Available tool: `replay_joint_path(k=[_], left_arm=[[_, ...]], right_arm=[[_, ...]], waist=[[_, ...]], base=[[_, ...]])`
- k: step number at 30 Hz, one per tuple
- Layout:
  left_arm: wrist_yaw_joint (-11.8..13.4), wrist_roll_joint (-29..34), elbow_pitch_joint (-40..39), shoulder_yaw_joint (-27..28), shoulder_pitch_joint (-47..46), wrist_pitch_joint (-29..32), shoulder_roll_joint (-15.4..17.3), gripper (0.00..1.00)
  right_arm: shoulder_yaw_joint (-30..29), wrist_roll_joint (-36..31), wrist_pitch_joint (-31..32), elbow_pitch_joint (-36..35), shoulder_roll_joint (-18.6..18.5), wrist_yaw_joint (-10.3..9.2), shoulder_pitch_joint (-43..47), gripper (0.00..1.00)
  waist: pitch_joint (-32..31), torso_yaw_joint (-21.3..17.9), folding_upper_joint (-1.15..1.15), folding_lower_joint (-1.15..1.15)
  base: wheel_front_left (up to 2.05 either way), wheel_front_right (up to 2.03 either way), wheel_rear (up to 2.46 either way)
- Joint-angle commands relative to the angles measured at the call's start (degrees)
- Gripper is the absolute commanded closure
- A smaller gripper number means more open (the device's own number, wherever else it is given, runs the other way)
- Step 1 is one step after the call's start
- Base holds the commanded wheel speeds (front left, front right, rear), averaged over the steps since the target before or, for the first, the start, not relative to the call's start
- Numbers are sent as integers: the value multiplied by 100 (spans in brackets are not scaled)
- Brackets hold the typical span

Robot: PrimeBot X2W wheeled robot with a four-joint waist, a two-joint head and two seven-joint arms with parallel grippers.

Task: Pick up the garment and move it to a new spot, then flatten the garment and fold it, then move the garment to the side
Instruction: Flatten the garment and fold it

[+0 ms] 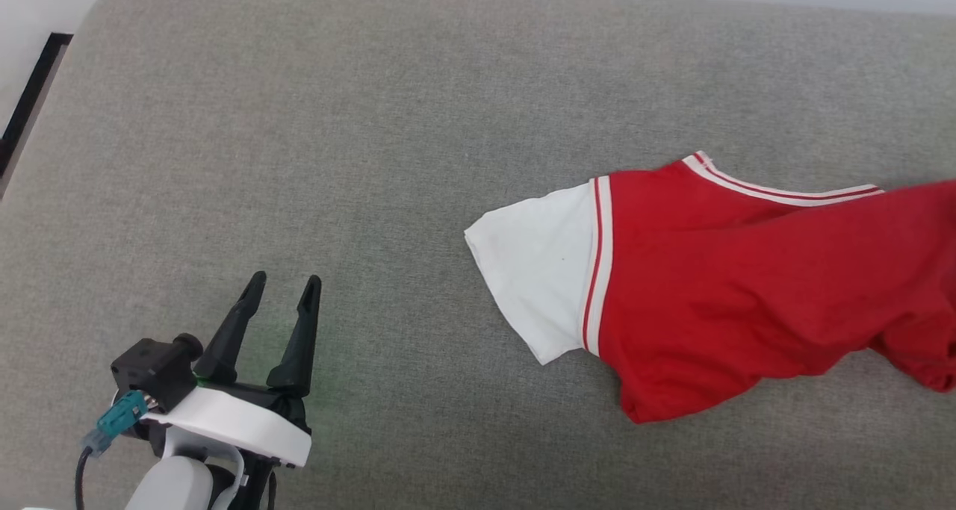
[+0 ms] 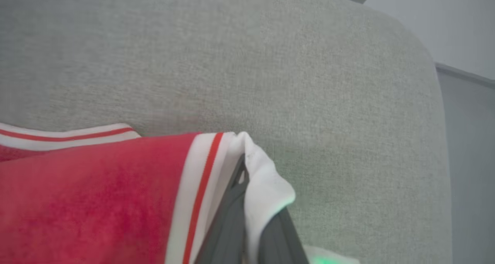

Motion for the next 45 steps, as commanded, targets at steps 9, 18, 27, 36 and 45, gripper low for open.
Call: replay_joint_path(k=[9,18,27,36,45], left_arm=[[-19,-76,83,-327,-369,-28,107,0],[-19,-532,86,-1067,-997,295,605,0],[-20,-1086,96,-1800,-1825,1375,1147,0],[-20,-1598,581,-2230,-2353,2482,1281,0],[172,-1715,1293,-2490,-2688,3456,1191,0]], right_arm=[[36,-13,-310,1558,380,-5,-716,0],[517,273,-625,1177,360,-6,-744,0],[480,476,-1538,24,706,-6,-333,0],[-11,127,-2381,-1222,1353,-5,257,0],[-507,-497,-3245,-2446,2043,-5,1092,0]], waist=[[128,62,0,0],[-50,-199,0,0],[-174,-729,0,0],[-179,-1201,0,0],[-135,-1535,0,0]], base=[[0,0,0],[0,0,0],[0,0,0],[0,0,0],[0,0,0]])
